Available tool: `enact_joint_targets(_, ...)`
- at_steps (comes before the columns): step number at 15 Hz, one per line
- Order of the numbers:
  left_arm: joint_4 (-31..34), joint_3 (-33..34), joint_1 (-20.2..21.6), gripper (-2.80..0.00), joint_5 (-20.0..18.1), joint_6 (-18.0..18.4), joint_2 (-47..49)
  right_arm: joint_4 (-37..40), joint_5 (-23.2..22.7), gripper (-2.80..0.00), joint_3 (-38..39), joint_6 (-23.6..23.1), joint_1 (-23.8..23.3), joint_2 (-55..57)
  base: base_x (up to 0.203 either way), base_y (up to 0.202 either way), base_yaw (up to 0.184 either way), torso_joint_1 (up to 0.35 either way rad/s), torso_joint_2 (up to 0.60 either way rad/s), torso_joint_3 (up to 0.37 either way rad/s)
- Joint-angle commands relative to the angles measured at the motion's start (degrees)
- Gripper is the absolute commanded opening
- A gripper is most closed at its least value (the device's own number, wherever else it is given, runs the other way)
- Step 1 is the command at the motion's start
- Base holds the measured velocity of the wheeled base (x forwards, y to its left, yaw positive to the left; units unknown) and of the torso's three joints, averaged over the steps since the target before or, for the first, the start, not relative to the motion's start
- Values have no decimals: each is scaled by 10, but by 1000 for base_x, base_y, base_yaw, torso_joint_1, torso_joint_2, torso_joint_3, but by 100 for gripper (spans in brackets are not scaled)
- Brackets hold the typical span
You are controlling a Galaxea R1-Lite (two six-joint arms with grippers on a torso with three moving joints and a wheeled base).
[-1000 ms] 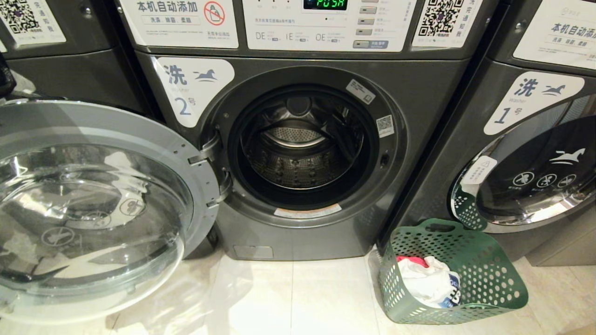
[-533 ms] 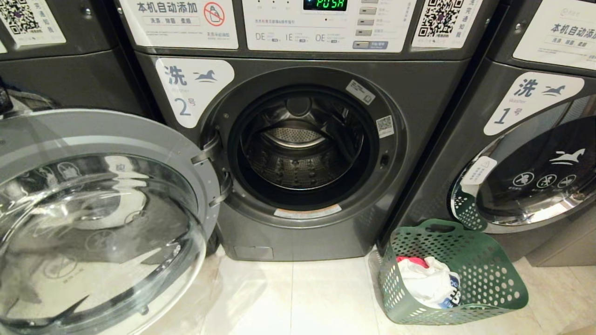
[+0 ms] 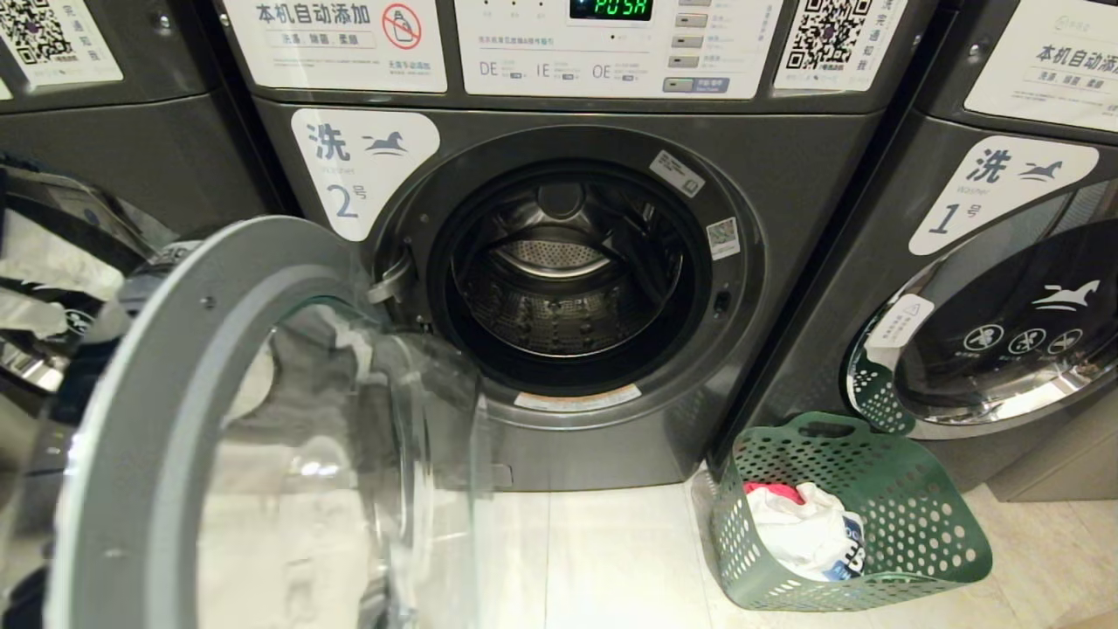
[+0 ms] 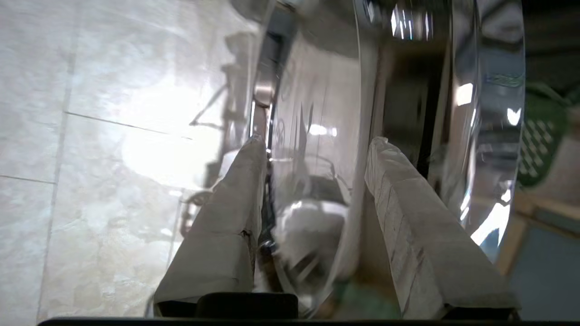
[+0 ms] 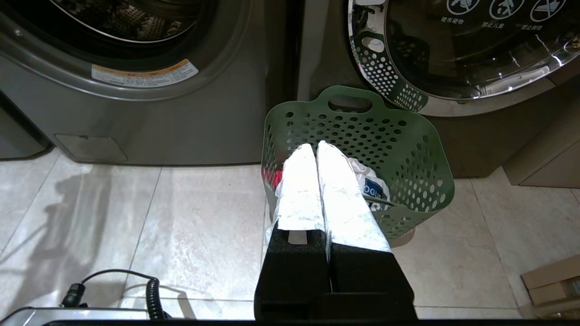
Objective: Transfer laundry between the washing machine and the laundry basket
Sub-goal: Close the washing machine door with the left hand
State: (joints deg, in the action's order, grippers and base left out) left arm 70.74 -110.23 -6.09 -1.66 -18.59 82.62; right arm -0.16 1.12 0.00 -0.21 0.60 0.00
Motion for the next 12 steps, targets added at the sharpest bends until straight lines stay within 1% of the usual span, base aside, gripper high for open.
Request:
enact_joint_targets(1,14,2,-116,-280,5,-46,-24,0,0,-280,0,-1,0,1,0,0,0,0,0,0)
enact_joint_targets(3,1,1,-224,-280,19,-101,0,0,0,-280,0,-1,0,1,0,0,0,0,0,0)
enact_joint_targets(4,-54,1,-271,-280,51,-131,29,0,0,-280,0,-1,0,1,0,0,0,0,0,0)
enact_joint_targets(5,-150,1,-296,-280,111,-148,57,0,0,-280,0,-1,0,1,0,0,0,0,0,0)
enact_joint_targets(6,-240,0,-305,-280,174,-153,78,0,0,-280,0,-1,0,1,0,0,0,0,0,0)
enact_joint_targets(7,-329,0,-310,-280,228,-146,92,0,0,-280,0,-1,0,1,0,0,0,0,0,0)
enact_joint_targets(8,-394,1,-313,-280,267,-128,95,-1,-1,-280,0,0,0,1,0,0,0,0,0,0)
enact_joint_targets(9,-421,3,-317,-280,303,-108,88,-1,-1,-280,0,1,0,1,0,0,0,0,0,0)
enact_joint_targets(10,-420,16,-322,-280,339,-94,70,-1,-5,-280,0,-10,0,1,0,0,0,0,0,0)
enact_joint_targets(11,-421,43,-327,-280,371,-87,57,2,-10,-280,-1,-26,0,1,0,0,0,0,0,0)
enact_joint_targets(12,-421,86,-338,-280,402,-84,35,6,-19,-280,-3,-48,0,0,0,0,0,0,0,0)
